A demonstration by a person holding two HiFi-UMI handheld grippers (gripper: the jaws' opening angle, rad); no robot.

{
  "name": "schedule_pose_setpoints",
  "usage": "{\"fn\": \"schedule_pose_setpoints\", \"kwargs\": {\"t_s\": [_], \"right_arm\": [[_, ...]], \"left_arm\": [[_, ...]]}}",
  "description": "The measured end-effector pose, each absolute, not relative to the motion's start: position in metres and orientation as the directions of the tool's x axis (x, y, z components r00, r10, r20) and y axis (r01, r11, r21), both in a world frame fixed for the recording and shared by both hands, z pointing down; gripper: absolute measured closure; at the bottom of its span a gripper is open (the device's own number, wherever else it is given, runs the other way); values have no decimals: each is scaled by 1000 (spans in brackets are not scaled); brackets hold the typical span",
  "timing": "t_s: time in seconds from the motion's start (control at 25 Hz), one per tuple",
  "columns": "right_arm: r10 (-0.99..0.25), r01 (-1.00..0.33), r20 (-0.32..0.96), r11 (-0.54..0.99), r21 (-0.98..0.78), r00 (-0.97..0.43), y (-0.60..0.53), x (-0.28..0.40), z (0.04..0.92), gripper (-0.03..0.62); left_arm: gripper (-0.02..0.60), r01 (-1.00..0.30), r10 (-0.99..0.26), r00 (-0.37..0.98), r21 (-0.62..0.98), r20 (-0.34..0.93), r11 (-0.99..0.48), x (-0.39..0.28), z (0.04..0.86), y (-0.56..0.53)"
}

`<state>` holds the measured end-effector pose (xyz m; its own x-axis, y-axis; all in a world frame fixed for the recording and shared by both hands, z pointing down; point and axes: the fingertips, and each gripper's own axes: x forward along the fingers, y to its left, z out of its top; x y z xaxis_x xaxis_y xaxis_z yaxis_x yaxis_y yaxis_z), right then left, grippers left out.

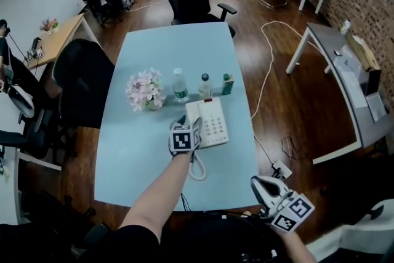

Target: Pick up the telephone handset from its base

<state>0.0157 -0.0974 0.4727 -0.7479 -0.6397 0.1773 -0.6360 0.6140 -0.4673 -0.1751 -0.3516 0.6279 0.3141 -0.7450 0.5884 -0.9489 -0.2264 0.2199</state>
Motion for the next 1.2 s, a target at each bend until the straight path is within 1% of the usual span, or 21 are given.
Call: {"fn": "schedule_pose_setpoints", "kwargs": {"t_s": [0.28,0.4,0.44,0.52,0.64,0.72,0.8,0.92,1.08,1.2], "right_arm": [[-647,-659,213,594,-462,-732,-111,30,477,576],[-665,-682,226,575,-452,-711,-113,42,477,576],[-669,-687,233,567,-454,-706,-113,47,479,576],[-681,-701,244,546,-459,-690,-111,58,483,576],[-702,-724,257,517,-458,-664,-109,68,484,576],[-711,-734,260,511,-446,-653,-109,71,481,576],[-716,-740,263,506,-442,-647,-107,73,480,576],[-730,-747,262,484,-455,-632,-102,79,481,576],[-733,-750,259,485,-450,-629,-99,75,480,576],[-719,-737,252,508,-445,-648,-96,64,478,576]], "left_arm": [[325,-973,-707,227,180,670,-143,-183,675,-384],[325,-976,-705,215,176,676,-130,-180,683,-395],[310,-976,-703,213,176,678,-126,-179,686,-398],[309,-979,-691,202,164,694,-121,-178,692,-401],[283,-988,-667,151,107,730,-107,-177,705,-403],[275,-991,-672,130,87,729,-98,-178,707,-406],[267,-988,-671,144,141,727,-58,-179,711,-407],[272,-963,-629,183,266,756,40,-185,720,-399],[304,-940,-647,224,336,729,54,-184,711,-399],[345,-922,-692,260,387,673,30,-185,688,-399]]}}
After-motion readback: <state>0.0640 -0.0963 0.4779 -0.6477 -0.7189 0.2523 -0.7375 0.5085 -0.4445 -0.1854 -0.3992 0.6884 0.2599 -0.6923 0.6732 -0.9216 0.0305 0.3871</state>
